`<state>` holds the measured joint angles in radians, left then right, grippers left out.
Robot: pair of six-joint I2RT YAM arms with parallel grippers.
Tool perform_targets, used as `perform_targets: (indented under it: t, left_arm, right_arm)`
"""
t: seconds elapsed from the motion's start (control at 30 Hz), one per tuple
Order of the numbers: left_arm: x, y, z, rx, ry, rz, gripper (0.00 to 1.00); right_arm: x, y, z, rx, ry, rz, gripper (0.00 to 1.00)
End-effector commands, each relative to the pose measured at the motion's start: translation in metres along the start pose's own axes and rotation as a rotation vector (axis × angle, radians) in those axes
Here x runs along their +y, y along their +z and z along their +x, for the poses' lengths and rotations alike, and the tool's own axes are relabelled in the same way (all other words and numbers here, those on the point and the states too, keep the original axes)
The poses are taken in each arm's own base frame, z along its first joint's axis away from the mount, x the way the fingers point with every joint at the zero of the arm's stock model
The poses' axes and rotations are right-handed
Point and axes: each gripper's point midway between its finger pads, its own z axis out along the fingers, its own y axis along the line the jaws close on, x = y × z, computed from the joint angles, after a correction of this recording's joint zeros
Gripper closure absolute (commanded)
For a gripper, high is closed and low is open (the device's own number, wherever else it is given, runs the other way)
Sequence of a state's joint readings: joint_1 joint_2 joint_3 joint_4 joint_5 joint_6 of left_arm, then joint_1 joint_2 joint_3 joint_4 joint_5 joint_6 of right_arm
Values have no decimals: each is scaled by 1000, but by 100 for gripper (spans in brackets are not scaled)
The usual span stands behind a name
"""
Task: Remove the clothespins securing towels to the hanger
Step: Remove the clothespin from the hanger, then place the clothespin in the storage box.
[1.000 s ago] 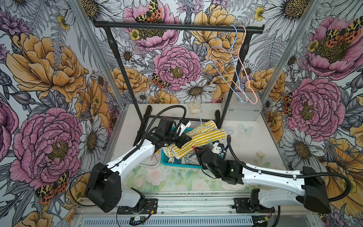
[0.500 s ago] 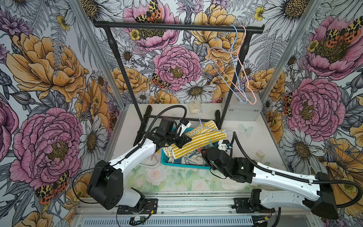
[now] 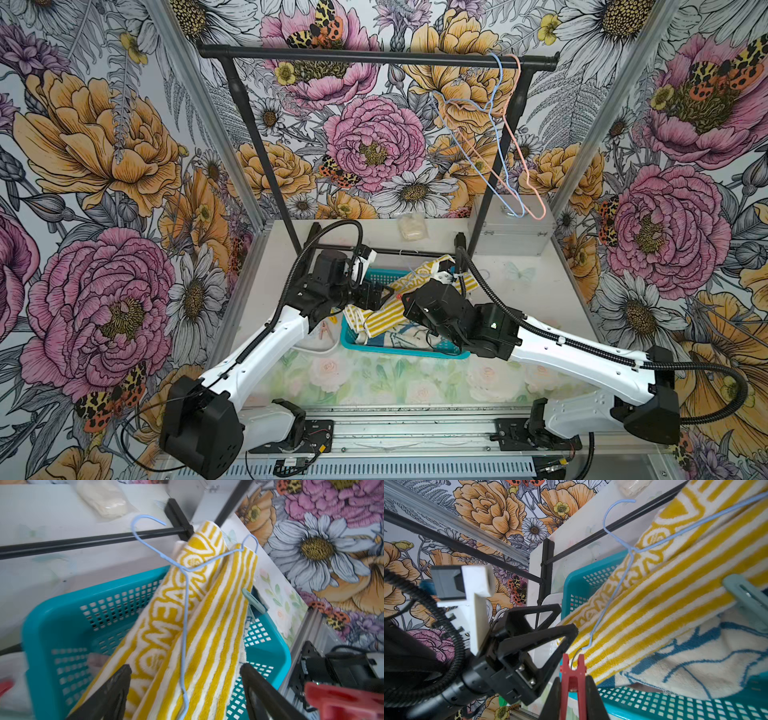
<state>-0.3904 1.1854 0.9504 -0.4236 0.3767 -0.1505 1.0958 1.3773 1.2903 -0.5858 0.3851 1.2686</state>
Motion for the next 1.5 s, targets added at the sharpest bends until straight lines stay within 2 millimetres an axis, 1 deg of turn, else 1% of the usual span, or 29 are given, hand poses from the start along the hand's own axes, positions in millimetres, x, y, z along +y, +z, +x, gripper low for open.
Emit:
perform_targets:
  t: [0.0,0.1,0.17,0.27,0.43,0.5,0.6,0.7,0.87,0.97,1.1,1.17,1.3,1.4,1.47]
  left_arm:
    - [44,-29,-3,-62,-171,-175,12]
    - [83,-56,1,-116,-317,-294,11]
    - [107,-68,11,-115,-403,-377,10]
    - [135,-83,30,-109,-535,-458,9]
    - [162,-111,54,-174,-711,-521,6]
    - [169,-116,65,-188,-770,-534,6]
    - [172,-120,75,-196,-791,-564,6]
    - [175,-120,84,-201,-830,-577,6]
    - [174,-124,83,-225,-852,-579,5]
    - [173,-125,82,-236,-860,-575,4]
    - [173,-127,81,-248,-859,-575,4]
    - [171,-127,80,-253,-861,-570,3]
    - [169,-128,77,-262,-859,-558,3]
    - [168,-129,77,-266,-856,-556,2]
    - [168,-129,76,-267,-855,-553,2]
  right_arm:
    - [10,8,1,43,-100,-3,100]
    - [29,22,4,90,-164,-29,100]
    - [45,36,9,137,-222,-42,100]
    - [70,62,24,232,-312,-66,100]
    - [96,102,48,355,-444,-73,100]
    - [99,118,58,391,-476,-67,100]
    - [102,137,68,411,-528,-70,100]
    - [98,156,76,426,-561,-56,100]
    - [89,182,89,440,-600,-35,100]
    - [84,195,93,437,-617,-21,100]
    - [78,211,100,447,-627,-9,100]
    - [70,219,105,460,-618,5,100]
    - [59,229,112,476,-600,35,100]
    - [55,236,117,486,-591,42,100]
    - [53,239,118,493,-577,45,98]
